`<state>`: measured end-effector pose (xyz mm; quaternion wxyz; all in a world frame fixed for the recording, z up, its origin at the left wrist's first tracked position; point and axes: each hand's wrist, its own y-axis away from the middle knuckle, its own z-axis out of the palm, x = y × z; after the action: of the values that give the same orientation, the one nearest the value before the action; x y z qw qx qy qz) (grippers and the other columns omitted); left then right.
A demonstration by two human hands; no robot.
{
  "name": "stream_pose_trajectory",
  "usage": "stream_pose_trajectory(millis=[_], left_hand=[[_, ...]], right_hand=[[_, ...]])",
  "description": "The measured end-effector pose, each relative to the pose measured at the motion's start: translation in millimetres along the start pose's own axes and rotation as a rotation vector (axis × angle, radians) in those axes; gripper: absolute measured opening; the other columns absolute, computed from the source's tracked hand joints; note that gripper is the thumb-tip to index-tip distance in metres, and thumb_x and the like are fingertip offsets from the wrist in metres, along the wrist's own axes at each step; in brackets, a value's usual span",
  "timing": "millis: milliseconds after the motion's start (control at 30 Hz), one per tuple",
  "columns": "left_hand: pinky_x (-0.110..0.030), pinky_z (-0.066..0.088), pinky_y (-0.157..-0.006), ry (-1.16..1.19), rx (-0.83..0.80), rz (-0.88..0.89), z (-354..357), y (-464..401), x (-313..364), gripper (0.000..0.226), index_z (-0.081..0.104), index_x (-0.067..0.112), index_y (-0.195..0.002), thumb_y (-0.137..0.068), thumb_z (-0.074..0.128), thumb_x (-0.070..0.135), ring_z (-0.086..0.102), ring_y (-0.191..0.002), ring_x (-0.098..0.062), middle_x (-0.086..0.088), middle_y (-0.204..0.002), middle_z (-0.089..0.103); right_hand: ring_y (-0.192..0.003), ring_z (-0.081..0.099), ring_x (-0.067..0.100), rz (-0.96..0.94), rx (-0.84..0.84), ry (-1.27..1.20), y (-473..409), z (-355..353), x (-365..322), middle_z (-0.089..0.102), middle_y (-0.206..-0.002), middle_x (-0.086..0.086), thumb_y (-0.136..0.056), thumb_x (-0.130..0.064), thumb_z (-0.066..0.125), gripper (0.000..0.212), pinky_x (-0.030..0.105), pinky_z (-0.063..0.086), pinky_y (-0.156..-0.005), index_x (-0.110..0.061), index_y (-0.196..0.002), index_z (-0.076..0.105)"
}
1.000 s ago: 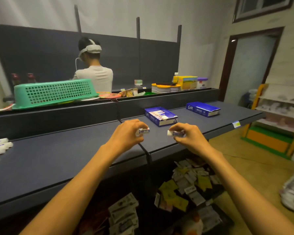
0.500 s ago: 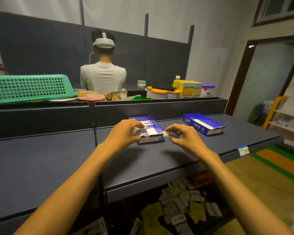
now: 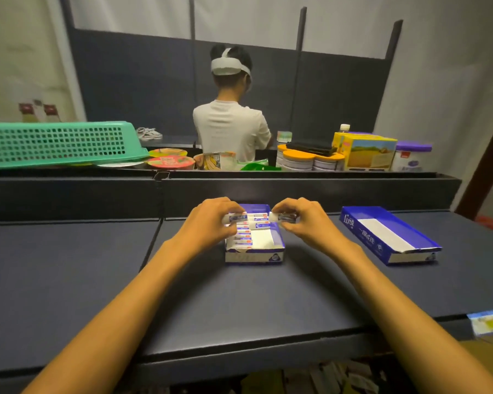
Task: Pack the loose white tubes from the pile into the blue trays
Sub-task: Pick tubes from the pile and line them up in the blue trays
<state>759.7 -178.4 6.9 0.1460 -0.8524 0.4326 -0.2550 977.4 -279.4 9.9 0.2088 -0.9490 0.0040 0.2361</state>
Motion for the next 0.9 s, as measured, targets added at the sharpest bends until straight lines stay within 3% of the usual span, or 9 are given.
stream_pose_trajectory(millis=[267,400,900], left_hand=[[-0.031,0.053,-0.088,-0.063,0.0,-0.128,14.1,-11.8,5.3,0.039,0.065,0.021,-0.121,-0.083,0.073,0.02,0.059,-0.108,-0.013,0.003,-0.12,0.063],[-0.03,0.052,-0.09,-0.099,-0.009,-0.171,17.6,-17.6,-1.1,0.041,0.064,0.022,-0.122,-0.082,0.075,0.024,0.059,-0.108,-0.012,0.004,-0.12,0.063],[-0.022,0.044,-0.082,-0.256,-0.06,-0.081,23.5,-30.2,-15.4,0.043,0.057,0.025,-0.129,-0.088,0.067,0.031,0.057,-0.112,-0.013,0.006,-0.129,0.058]], right_hand=[[-0.104,0.06,0.013,-0.094,-0.116,-0.066,-41.0,16.2,26.2,0.062,-0.117,0.001,-0.086,-0.018,0.072,0.028,0.032,0.054,-0.09,-0.031,-0.109,0.063],[-0.104,0.058,0.011,-0.122,-0.164,-0.075,-53.3,30.2,24.8,0.062,-0.117,0.0,-0.086,-0.015,0.07,0.027,0.031,0.052,-0.091,-0.025,-0.111,0.063],[-0.104,0.059,0.016,-0.148,-0.347,0.178,-81.6,40.9,23.9,0.064,-0.119,0.0,-0.083,-0.012,0.073,0.028,0.032,0.054,-0.085,-0.022,-0.108,0.067]])
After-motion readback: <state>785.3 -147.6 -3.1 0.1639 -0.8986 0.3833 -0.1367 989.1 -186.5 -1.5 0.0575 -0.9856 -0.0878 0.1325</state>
